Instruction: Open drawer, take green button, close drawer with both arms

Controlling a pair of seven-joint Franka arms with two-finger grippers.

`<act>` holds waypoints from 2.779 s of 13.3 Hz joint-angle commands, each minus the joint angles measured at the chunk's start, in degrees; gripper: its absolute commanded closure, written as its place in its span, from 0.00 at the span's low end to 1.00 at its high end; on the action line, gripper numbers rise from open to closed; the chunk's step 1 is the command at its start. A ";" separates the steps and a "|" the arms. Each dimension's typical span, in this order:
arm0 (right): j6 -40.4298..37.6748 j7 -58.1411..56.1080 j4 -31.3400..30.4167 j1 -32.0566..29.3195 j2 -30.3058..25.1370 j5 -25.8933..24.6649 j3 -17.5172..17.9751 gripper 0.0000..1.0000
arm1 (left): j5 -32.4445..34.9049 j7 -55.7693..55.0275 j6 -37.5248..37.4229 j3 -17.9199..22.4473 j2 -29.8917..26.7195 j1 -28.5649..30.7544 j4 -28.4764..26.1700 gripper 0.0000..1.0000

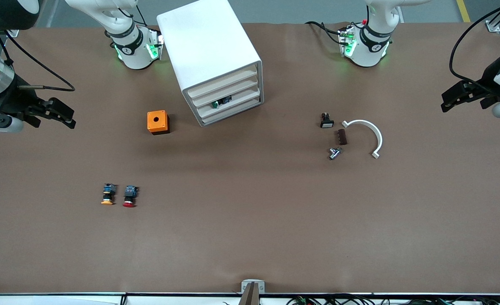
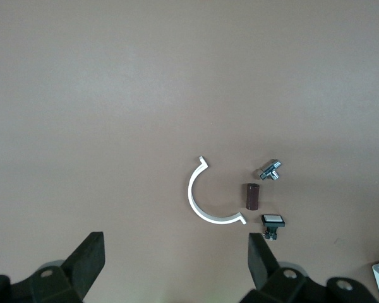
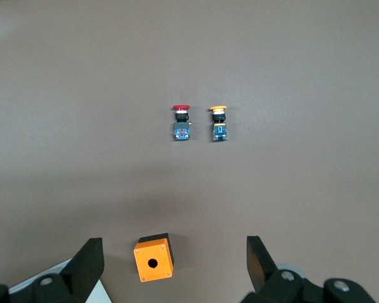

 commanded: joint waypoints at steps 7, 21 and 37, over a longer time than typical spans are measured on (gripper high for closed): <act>-0.16 0.81 0.30 -0.76 0.04 -0.37 0.91 0.00 | 0.81 0.00 -2.03 0.01 2.30 0.07 1.35 0.00; 0.01 0.72 0.30 -0.85 0.13 -0.37 0.91 0.00 | -0.24 -57.34 4.12 -1.66 28.66 -10.64 8.91 0.00; 1.42 -0.07 1.09 1.78 3.90 -0.37 0.91 0.00 | -48.55 -118.27 1.66 -1.84 48.01 -17.60 10.40 0.01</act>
